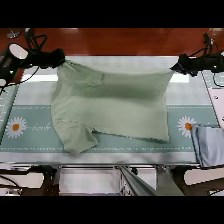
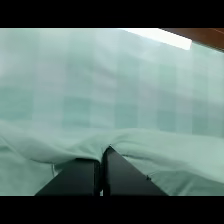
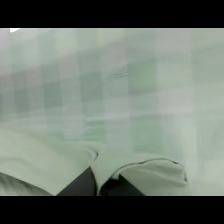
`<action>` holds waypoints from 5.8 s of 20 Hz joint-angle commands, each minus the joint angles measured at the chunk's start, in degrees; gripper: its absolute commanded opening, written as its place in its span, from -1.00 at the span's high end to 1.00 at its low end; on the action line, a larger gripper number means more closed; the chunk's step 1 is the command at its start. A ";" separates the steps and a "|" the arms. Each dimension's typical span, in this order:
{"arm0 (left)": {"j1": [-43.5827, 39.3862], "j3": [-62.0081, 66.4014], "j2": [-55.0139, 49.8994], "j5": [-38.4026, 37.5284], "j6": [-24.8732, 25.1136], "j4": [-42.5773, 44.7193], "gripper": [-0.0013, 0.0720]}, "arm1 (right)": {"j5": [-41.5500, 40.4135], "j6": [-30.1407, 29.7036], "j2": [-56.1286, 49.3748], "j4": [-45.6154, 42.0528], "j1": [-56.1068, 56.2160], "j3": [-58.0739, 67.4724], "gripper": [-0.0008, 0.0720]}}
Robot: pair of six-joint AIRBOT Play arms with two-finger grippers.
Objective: Fold the shirts.
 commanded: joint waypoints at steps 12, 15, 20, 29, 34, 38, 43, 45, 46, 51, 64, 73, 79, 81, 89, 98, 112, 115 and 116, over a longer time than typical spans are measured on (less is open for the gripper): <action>8.39 -1.07 -7.04 -34.51 9.31 1.57 0.90 | 21.62 0.11 -5.55 -16.87 3.54 -3.56 0.93; 7.45 -2.40 -9.18 -35.43 8.28 1.27 0.79 | 19.85 2.64 -5.53 -18.14 4.66 -6.80 0.92; 10.21 0.02 -7.67 -43.65 6.88 3.32 -0.95 | 23.06 -0.20 0.96 -16.39 1.81 -6.32 -0.73; 33.77 -37.13 16.74 -36.17 12.07 -0.35 -0.95 | 3.63 -8.00 35.28 0.98 -13.31 -48.33 -0.73; 37.57 -54.86 24.22 -23.34 17.14 -12.92 -0.95 | 3.80 -10.93 43.12 7.63 -13.18 -61.13 -0.73; 28.94 -62.34 23.87 -18.43 21.97 -20.31 -0.95 | 5.07 -11.52 43.10 7.48 -13.20 -61.51 -0.73; 21.11 -61.22 24.24 -21.24 24.65 -24.65 -0.94 | 4.66 -9.03 43.10 1.40 -18.34 -58.25 -0.73; 21.68 -58.55 24.24 -26.71 26.67 -24.09 -0.64 | 6.78 -4.68 43.10 -6.86 -22.14 -56.81 -0.73; 22.10 -57.35 24.26 -28.98 28.30 -23.96 0.25 | 8.37 -2.25 43.08 -10.91 -22.77 -56.96 -0.73; 22.43 -53.37 24.44 -31.50 29.88 -24.00 0.90 | 13.29 2.01 43.08 -15.02 -16.76 -61.99 -0.72; 21.75 -53.37 24.37 -29.92 29.90 -24.00 0.91 | 2.36 -1.27 27.63 0.92 -4.61 -61.00 -0.58; 21.44 -41.55 22.88 -27.69 26.36 -24.90 0.91 | 4.28 -5.14 24.59 4.61 -4.79 -41.90 0.93; 11.13 -21.57 8.98 -17.64 20.13 -24.61 0.91 | 4.17 -4.11 15.58 9.22 -4.74 -27.47 0.93; 9.94 -12.57 1.33 -18.12 15.76 -24.61 0.91 | 3.96 -5.35 12.09 8.98 -4.31 -24.24 0.93; 9.14 10.69 -19.96 -25.57 9.27 -24.59 0.91 | 2.78 -2.73 -1.55 8.46 -2.84 -14.38 0.90; 22.60 14.05 -13.92 -46.12 3.06 1.68 -0.94 | 14.84 -4.63 -2.84 0.59 -13.14 -10.40 -0.74; -0.90 -34.18 23.67 -12.09 22.16 -15.87 0.84 | 13.05 -4.22 -6.21 3.21 0.66 -9.68 0.93; -9.55 -30.47 20.37 -10.12 24.04 -18.01 0.90 | 16.31 -4.24 0.61 -2.03 -0.50 -9.40 0.93; -13.18 -28.72 19.32 -8.26 24.11 -17.92 0.91 | 16.68 -4.24 4.55 -4.96 -0.66 -10.86 0.93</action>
